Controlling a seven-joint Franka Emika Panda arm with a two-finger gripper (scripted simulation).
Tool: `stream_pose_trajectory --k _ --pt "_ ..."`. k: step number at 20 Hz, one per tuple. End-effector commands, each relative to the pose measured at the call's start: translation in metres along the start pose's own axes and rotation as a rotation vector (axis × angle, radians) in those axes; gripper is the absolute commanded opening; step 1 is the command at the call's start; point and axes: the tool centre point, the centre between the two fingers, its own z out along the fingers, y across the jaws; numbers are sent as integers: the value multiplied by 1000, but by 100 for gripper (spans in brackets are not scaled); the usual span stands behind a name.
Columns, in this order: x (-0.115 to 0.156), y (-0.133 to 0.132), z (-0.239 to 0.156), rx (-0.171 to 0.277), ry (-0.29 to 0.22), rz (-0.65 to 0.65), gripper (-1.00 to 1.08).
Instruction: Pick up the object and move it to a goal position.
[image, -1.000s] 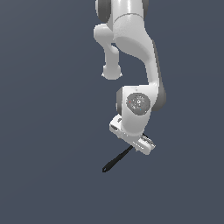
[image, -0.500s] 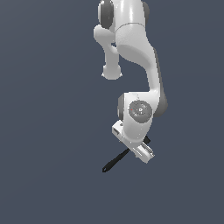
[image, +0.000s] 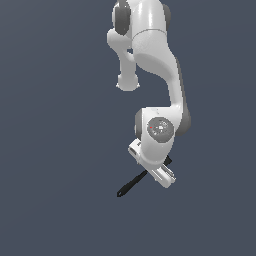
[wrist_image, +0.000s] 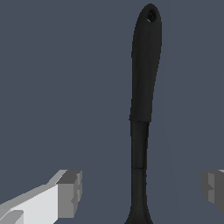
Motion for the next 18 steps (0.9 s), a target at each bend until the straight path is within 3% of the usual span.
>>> stream_pose_trajectory --k 1,8,14,15,18 --pt "0 0 7 -1 -1 1 100" --pt "-1 1 43 -1 0 4 100" --pt "0 0 47 -1 0 5 100" --pt "0 0 47 -1 0 5 -100" --pt "0 0 47 -1 0 5 -100"
